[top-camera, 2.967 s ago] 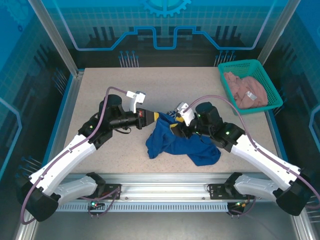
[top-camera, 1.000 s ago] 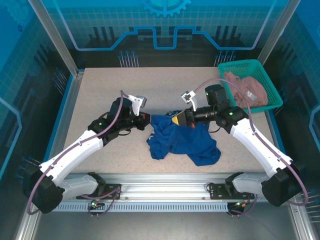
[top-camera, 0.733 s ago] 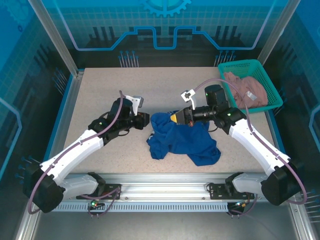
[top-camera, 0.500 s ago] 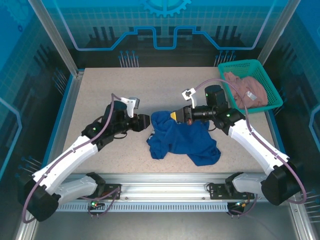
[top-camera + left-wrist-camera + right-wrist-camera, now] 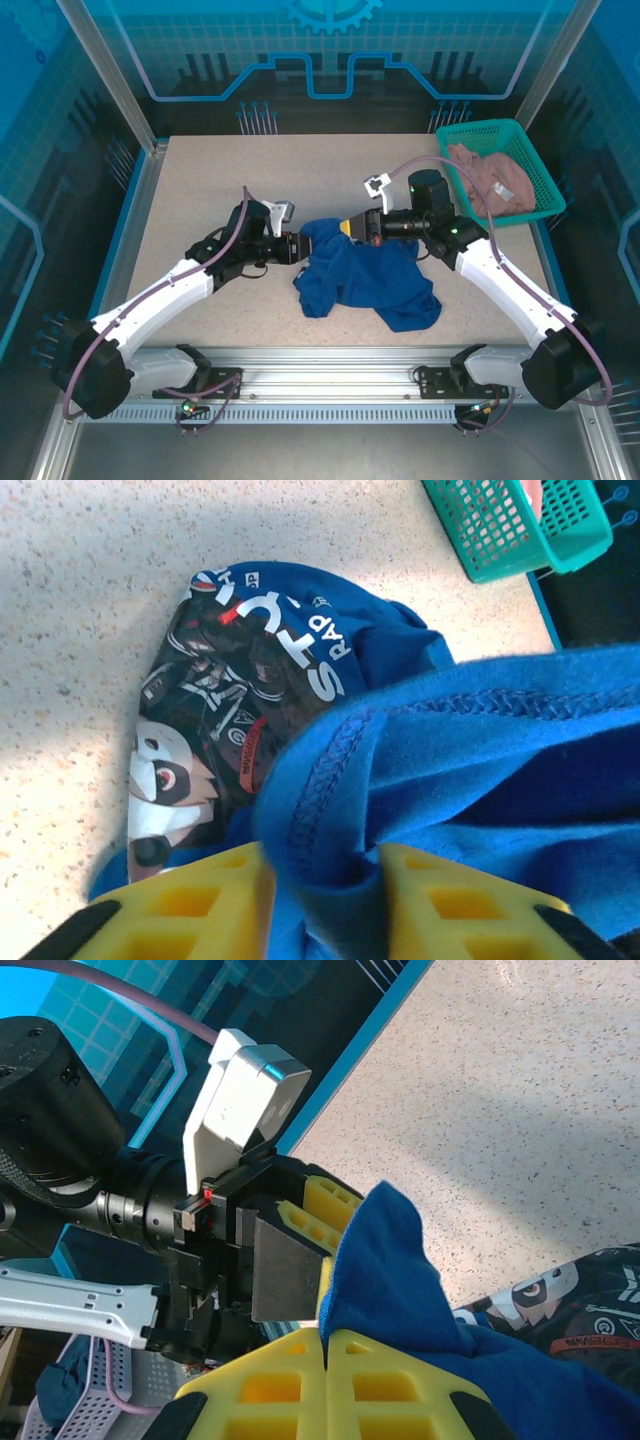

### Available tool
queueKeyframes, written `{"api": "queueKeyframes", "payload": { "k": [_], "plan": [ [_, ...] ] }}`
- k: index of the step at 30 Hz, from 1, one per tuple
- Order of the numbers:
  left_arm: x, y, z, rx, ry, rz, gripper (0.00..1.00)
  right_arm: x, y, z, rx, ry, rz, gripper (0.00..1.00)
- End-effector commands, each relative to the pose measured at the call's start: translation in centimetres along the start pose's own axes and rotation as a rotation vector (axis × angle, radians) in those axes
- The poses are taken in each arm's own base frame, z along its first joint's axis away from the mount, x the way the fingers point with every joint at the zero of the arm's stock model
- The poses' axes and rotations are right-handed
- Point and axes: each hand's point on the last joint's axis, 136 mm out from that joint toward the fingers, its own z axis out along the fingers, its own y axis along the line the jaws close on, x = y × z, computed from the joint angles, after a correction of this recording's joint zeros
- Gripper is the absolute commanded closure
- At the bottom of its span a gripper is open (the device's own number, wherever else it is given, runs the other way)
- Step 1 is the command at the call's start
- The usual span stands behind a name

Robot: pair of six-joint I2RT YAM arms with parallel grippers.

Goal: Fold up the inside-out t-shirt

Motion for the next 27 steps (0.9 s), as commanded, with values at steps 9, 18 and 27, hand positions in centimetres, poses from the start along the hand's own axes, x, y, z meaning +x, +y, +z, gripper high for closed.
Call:
{"api": "queueKeyframes", "payload": {
  "k": [9, 18, 27],
  "plan": [
    [-2.0, -4.5, -5.5, 0.273, -0.161, 0.12, 1.0, -1.4, -3.5, -5.4, 0.234, -0.094, -0.029, 1.0],
    [-0.9, -6.7, -6.4, 0.465, -0.158, 0.188, 0.97, -1.3, -4.4, -6.4, 0.261, -0.08, -0.025, 1.0],
    [-0.1, -5.0, -4.2, 0.402, -0.091, 0.15, 0.64, -0.5, -2.8, -4.5, 0.187, -0.037, -0.058, 1.0]
  ]
}}
